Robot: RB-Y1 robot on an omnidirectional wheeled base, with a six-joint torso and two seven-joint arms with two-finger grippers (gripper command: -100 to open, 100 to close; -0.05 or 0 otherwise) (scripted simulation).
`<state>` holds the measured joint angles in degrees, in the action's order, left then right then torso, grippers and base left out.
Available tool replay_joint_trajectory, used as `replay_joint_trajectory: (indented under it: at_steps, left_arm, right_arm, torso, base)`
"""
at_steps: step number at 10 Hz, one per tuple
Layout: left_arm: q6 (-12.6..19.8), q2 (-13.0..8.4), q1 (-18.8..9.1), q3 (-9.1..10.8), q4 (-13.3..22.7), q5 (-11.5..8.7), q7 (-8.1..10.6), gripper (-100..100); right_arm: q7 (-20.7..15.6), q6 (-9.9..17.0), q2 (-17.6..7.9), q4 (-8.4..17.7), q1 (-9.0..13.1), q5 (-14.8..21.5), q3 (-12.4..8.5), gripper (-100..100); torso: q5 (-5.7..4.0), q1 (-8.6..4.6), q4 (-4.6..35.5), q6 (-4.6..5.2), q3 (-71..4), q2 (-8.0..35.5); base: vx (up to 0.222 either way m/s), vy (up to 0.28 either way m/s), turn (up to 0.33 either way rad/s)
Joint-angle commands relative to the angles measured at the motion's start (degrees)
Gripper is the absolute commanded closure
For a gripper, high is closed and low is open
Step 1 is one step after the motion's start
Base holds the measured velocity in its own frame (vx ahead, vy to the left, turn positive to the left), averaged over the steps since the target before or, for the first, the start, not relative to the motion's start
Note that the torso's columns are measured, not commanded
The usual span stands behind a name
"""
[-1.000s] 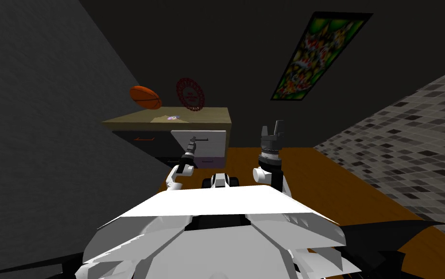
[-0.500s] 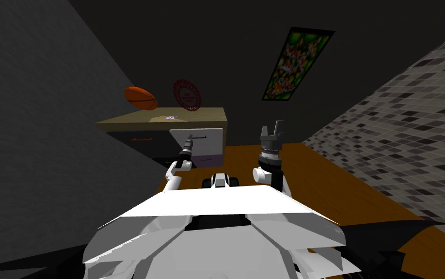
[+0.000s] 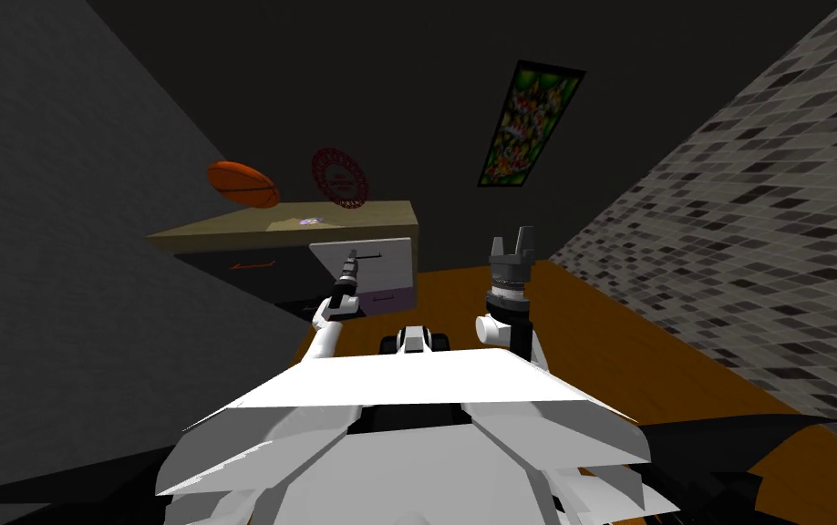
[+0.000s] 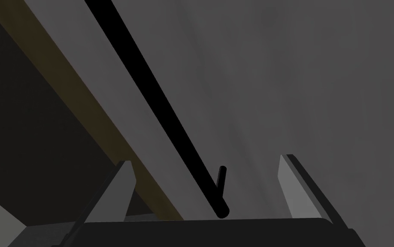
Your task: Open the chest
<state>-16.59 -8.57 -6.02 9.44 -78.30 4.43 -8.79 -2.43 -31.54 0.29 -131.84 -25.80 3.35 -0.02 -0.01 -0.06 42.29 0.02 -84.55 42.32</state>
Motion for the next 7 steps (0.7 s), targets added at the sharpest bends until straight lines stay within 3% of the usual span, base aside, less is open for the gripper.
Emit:
replay_joint_trajectory:
  at_steps: [1,3,4,5,6,7]
  left_arm:
    - [0.0,-0.2,-3.9,3.30,4.3,0.0,-0.48,-100]
    - [-0.3,-0.2,-8.1,7.27,8.7,0.0,-1.14,-100]
    - [-0.3,-0.2,-8.9,7.70,10.0,0.0,-1.14,-100]
    - [-0.3,-0.2,-8.2,7.21,9.0,0.0,-1.09,-100]
    - [-0.1,-0.2,-6.4,5.50,7.2,0.0,-0.81,100]
    - [0.0,-0.2,-4.2,3.41,4.9,0.0,-0.48,100]
  right_arm:
    - [0.0,0.0,0.0,0.0,0.0,0.0,0.0,0]
    - [0.0,0.0,0.0,0.0,0.0,0.0,0.0,0]
    - [0.0,0.0,0.0,0.0,0.0,0.0,0.0,0]
    - [0.0,0.0,0.0,0.0,0.0,0.0,0.0,0]
    - [0.0,0.0,0.0,0.0,0.0,0.0,0.0,0]
    - [0.0,0.0,0.0,0.0,0.0,0.0,0.0,0]
  torso:
    - [-0.01,-0.04,0.0,0.00,0.1,0.1]
    - [0.05,0.18,0.0,0.00,-0.1,-0.1]
    - [0.03,0.07,0.0,0.06,0.0,0.0]
    - [0.01,0.04,0.0,-0.02,-0.1,-0.1]
    - [0.01,0.04,-0.1,-0.02,-0.2,-0.3]
    - [0.02,0.11,-0.1,-0.08,-0.3,-0.5]
  base:
    - [-0.112,-0.004,-0.109]
    - [-0.112,0.013,-0.284]
    - [-0.108,0.003,-0.058]
    - [-0.039,0.002,0.012]
    - [0.060,0.015,0.245]
    - [0.140,-0.003,0.342]
